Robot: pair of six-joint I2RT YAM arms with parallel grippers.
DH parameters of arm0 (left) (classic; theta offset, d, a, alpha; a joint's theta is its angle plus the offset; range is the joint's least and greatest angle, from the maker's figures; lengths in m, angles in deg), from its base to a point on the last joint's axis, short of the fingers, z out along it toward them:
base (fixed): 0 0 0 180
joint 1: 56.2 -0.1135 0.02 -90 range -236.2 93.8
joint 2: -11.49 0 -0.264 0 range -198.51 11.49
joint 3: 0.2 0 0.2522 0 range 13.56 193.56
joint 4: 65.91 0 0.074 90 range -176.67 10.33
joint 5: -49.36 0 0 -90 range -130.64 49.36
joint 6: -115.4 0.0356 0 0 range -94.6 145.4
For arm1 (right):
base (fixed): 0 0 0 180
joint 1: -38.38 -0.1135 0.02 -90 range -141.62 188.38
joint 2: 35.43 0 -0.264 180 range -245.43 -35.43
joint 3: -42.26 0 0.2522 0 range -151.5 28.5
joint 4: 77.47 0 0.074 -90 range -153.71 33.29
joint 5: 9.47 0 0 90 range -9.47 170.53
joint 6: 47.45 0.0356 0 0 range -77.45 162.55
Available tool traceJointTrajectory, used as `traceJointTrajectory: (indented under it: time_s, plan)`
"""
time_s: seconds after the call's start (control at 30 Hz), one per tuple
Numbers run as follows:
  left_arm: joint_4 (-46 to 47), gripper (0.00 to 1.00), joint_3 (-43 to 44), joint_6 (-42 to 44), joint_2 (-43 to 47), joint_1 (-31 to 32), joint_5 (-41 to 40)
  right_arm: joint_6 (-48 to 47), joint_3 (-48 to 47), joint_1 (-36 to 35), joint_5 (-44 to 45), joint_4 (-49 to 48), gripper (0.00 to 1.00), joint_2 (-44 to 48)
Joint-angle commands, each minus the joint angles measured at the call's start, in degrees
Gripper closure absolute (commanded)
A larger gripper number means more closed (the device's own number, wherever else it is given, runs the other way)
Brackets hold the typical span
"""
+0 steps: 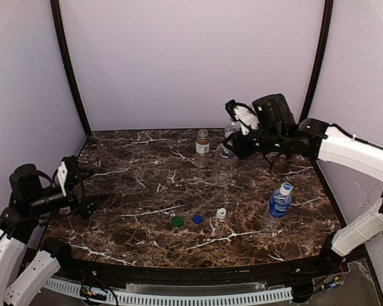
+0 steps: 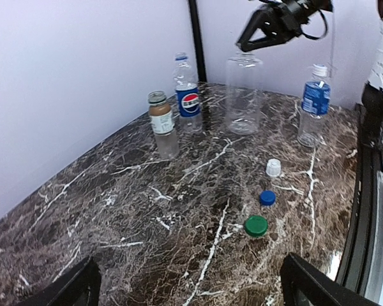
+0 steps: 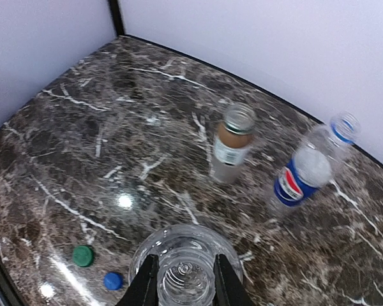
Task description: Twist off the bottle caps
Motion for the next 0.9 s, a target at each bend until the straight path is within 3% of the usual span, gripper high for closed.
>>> traceJointTrajectory:
  time_s: [0.0,0.13,0.33,0.53,0.87]
  plan:
    - [10.65,0.01,-4.77,-13.68,0.93,-2.66,-6.56,3.74,5.4,9.83,4.21,1.48,1.0,4.25]
    - [14.22,0.01,-9.18,-20.42,1.83,-5.35,-9.42,0.11,6.32,19.25,1.27,-4.18,1.0,1.93]
    - [13.69,0.01,-11.46,-20.28,2.98,-7.08,-13.87,-0.39,4.05,30.45,-3.65,-12.44,1.0,-7.04]
    - [12.25,0.01,-12.28,-18.83,3.28,-7.42,-12.97,-3.85,-1.41,31.56,1.52,-12.43,1.0,-15.33]
    - [13.25,0.01,-12.99,-19.0,2.5,-7.81,-12.57,-4.63,-1.85,31.74,1.85,-13.33,1.0,-19.23]
